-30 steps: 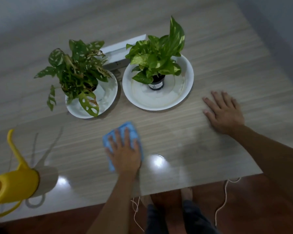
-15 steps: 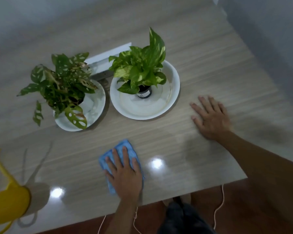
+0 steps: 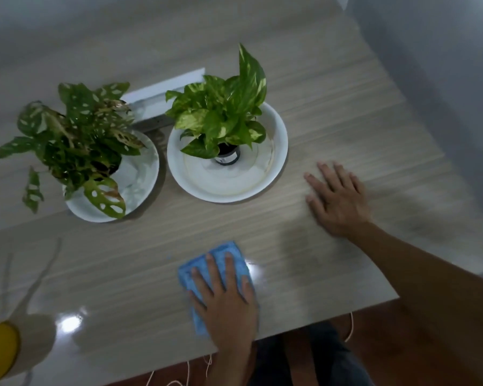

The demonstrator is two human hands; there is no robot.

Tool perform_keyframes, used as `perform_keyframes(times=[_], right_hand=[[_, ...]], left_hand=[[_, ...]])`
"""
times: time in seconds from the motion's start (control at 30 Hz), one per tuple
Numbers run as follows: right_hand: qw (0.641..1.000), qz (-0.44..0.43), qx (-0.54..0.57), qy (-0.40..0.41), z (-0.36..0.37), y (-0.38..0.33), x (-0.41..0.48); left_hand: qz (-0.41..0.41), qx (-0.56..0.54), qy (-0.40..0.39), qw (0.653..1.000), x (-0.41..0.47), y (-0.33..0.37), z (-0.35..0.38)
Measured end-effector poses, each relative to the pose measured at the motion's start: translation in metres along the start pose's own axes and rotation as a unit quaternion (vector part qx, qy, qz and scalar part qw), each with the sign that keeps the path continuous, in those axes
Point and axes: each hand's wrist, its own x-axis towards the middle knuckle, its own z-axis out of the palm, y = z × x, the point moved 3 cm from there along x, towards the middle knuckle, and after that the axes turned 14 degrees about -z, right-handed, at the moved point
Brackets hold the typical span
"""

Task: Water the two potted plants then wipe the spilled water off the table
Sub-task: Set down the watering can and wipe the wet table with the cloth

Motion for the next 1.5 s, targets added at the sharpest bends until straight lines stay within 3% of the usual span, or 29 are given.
perform_keyframes(times=[0.1,0.2,0.27,0.33,0.43,0.57,0.67,0.73,0.8,0.9,1.0,1.07,1.13,1.2,1.27,1.33,1.4,1.5], right_hand=[[1.0,-0.01,-0.002,0.016,0.001,0.001,-0.001],[1.0,-0.02,0.003,0.016,0.001,0.006,0.001],[0.999,-0.04,0.021,0.017,-0.003,0.014,0.003],[0.997,-0.054,0.035,0.033,-0.012,0.036,0.005],[0.998,-0.05,0.023,0.033,-0.025,0.082,0.01],[0.996,-0.088,-0.007,0.018,-0.024,0.116,0.012],[0.995,-0.091,-0.008,0.027,-0.023,0.122,0.011],[0.996,-0.089,0.001,0.017,-0.021,0.121,0.012],[0.997,-0.079,0.008,0.004,-0.02,0.122,0.011],[0.997,-0.072,0.009,-0.005,-0.022,0.122,0.011],[0.997,-0.078,0.013,-0.017,-0.024,0.119,0.01],[0.997,-0.073,0.019,-0.011,-0.026,0.12,0.012],[0.997,-0.071,0.029,0.008,-0.032,0.127,0.018],[0.996,-0.078,0.041,0.015,-0.04,0.139,0.031],[0.996,-0.079,0.037,0.008,-0.047,0.16,0.052],[0.997,-0.071,0.031,-0.011,-0.052,0.186,0.074],[0.996,-0.08,0.013,-0.03,-0.055,0.209,0.09],[0.994,-0.083,-0.001,-0.067,-0.054,0.235,0.099]], left_hand=[[0.13,-0.016,-0.05,0.99,-0.065,0.064,0.021],[0.184,-0.002,-0.043,0.982,-0.024,0.111,0.03],[0.131,0.02,-0.019,0.991,0.024,0.092,0.027],[0.024,0.014,0.02,0.999,0.045,0.051,0.015],[-0.05,0.003,0.022,0.999,-0.017,0.039,0.008],[0.101,-0.009,-0.05,0.994,-0.11,0.137,0.036],[0.152,0.023,-0.043,0.987,-0.053,0.174,0.044],[0.099,0.055,-0.008,0.994,-0.004,0.145,0.04],[-0.009,0.027,0.036,0.999,0.009,0.102,0.027],[-0.063,0.01,0.025,0.998,-0.057,0.101,0.021],[0.088,0.0,-0.036,0.995,-0.116,0.171,0.042],[0.159,0.009,-0.051,0.986,-0.089,0.201,0.048],[0.154,0.029,-0.035,0.987,-0.037,0.192,0.048],[0.082,0.042,-0.003,0.996,0.0,0.16,0.04],[0.033,0.036,0.012,0.999,-0.006,0.136,0.032],[0.05,0.025,-0.004,0.998,-0.049,0.139,0.034],[0.129,0.0,-0.036,0.991,-0.097,0.172,0.041],[0.304,-0.043,-0.052,0.95,-0.135,0.253,0.06]])
